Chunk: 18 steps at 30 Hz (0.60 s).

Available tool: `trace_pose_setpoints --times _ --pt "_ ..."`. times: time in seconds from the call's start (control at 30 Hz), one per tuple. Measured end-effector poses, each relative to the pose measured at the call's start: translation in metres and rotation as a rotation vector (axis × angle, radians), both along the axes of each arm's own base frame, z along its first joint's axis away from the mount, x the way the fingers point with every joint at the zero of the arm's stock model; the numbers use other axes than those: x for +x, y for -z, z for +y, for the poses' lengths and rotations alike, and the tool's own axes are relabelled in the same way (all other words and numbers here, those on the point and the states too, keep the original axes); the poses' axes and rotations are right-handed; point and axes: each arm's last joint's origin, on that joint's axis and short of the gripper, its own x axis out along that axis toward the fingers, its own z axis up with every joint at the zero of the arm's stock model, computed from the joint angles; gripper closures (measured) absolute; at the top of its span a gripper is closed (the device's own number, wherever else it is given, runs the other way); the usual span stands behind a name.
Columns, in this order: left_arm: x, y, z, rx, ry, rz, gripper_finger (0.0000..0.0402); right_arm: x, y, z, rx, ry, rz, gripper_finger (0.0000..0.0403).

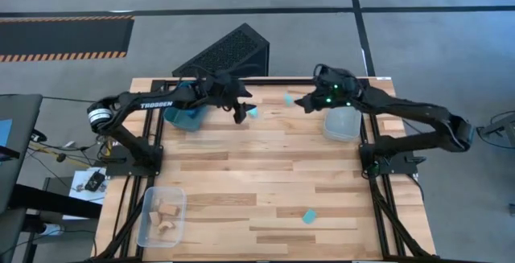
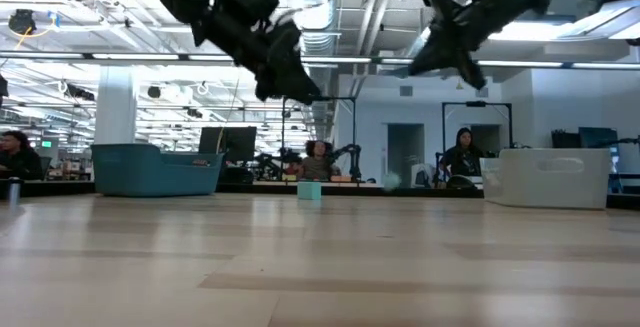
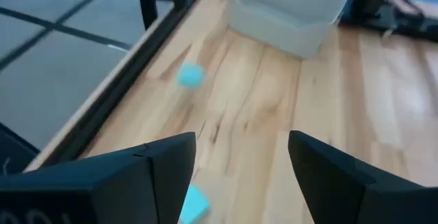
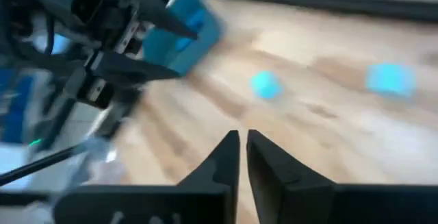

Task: Sort & place blocks by color
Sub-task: Put the middle light blue block into the gray bin

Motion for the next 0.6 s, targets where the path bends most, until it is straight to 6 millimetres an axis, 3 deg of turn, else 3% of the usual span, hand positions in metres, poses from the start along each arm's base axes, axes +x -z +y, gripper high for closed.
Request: trace_pose_setpoints --times 0.23,0.37,0.6 --pt "0.011 0.032 0.011 -0.031 0.111 0.044 0.0175 -0.026 0.000 0.019 0.009 0.080 0.172 0.0397" --pt "0.013 0.045 0.013 -0.008 0.153 0.086 0.0175 -0.029 0.008 0.023 0.080 0.098 0.253 0.0373" --pt "0.014 0.063 0.026 0.083 0.112 0.169 0.0175 -0.012 0.021 0.015 0.120 0.117 0.272 0.0334"
